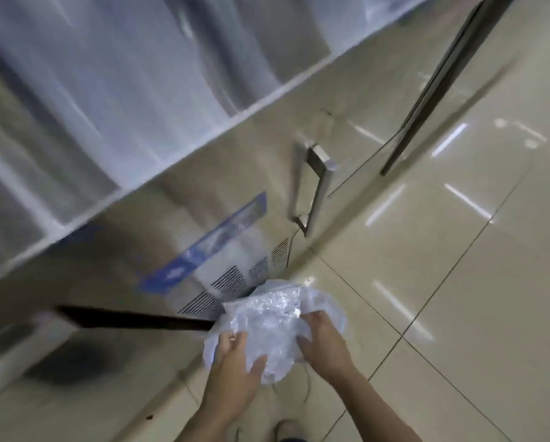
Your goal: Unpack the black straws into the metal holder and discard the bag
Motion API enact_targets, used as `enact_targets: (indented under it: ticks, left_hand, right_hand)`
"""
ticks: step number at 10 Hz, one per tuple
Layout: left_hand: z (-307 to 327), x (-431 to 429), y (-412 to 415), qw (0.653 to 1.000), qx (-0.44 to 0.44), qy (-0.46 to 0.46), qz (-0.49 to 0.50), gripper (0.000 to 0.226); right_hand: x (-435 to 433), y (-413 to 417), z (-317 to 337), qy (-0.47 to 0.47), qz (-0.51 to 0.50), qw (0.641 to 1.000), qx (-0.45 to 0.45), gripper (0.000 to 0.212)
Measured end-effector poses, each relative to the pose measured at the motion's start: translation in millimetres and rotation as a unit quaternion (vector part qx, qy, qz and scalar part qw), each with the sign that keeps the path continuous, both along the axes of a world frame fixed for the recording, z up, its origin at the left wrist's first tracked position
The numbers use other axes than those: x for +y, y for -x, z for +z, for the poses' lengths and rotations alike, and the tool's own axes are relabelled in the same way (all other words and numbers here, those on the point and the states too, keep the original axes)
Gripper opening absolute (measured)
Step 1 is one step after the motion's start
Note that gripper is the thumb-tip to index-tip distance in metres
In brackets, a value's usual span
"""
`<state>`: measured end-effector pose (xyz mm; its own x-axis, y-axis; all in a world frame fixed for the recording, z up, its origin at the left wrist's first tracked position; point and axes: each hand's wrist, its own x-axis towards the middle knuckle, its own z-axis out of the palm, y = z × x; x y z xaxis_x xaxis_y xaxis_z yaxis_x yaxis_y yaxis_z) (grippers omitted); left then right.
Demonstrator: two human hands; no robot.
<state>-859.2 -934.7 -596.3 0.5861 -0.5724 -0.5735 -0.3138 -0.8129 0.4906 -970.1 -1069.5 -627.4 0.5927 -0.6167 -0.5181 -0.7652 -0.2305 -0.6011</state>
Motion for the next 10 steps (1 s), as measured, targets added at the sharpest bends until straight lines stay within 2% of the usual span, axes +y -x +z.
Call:
enact_targets:
  ticks: [1,2,3,4,5,6,7,8,9,10]
  left_hand:
    - [-60,-14,6,0.996,-0.026,-0.051,-0.062,0.064]
    - [-117,-13,9,0.984,-0.079,-0.109,-0.117,0.064]
    - [-161,-10,2,0.959,-0.124,-0.132,-0.219,0.069]
    - [-192,-18,-6,0.932,-0.136,-0.197,-0.272,0.071]
    - [-224,-33,-12,0.920,-0.134,-0.258,-0.261,0.058]
    - [-245,-40,-17,0.932,-0.062,-0.267,-0.236,0.053]
    - [-247,-46,-29,0.930,-0.025,-0.289,-0.225,0.048]
    - [-222,-48,-30,0.939,-0.078,-0.225,-0.248,0.037]
    - [-170,-52,-30,0.968,-0.098,-0.141,-0.181,0.018]
    - [-105,-54,-33,0.976,-0.123,-0.077,-0.164,0.028]
  right_hand:
    - [0,-9,-63,0.071,0.131,0.988,0.038,0.038]
    - [9,-21,-114,0.095,0.181,0.972,0.117,0.050]
    - [12,-37,-140,0.124,0.230,0.957,0.124,0.050]
    - [12,-46,-181,0.124,0.282,0.943,0.129,0.044]
    - [11,-56,-215,0.111,0.292,0.928,0.203,0.058]
    - [13,-66,-238,0.089,0.306,0.914,0.250,0.053]
    - [15,-73,-239,0.076,0.316,0.902,0.286,0.046]
    - [14,-71,-211,0.078,0.275,0.928,0.241,0.034]
    - [4,-66,-151,0.095,0.253,0.943,0.195,0.030]
    - [-2,-56,-92,0.148,0.247,0.947,0.145,0.032]
